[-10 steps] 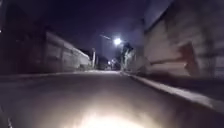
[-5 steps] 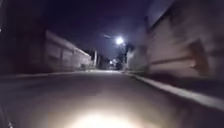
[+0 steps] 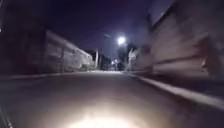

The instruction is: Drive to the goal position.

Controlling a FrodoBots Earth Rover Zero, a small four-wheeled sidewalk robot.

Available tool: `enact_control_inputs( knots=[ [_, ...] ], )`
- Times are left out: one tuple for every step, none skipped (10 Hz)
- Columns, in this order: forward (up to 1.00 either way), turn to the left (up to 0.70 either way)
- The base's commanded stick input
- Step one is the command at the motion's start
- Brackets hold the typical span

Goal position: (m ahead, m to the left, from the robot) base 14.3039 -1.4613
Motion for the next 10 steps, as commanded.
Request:
enact_control_inputs(
  knots=[
    [0.70,0.02],
    [0.70,0.02],
    [0.70,0.02],
    [0.70,0.02],
    [0.70,0.02],
    [0.70,0.02],
    [0.70,0.02],
    [0.70,0.02],
    [0.70,0.02],
    [0.70,0.02]
  ],
)
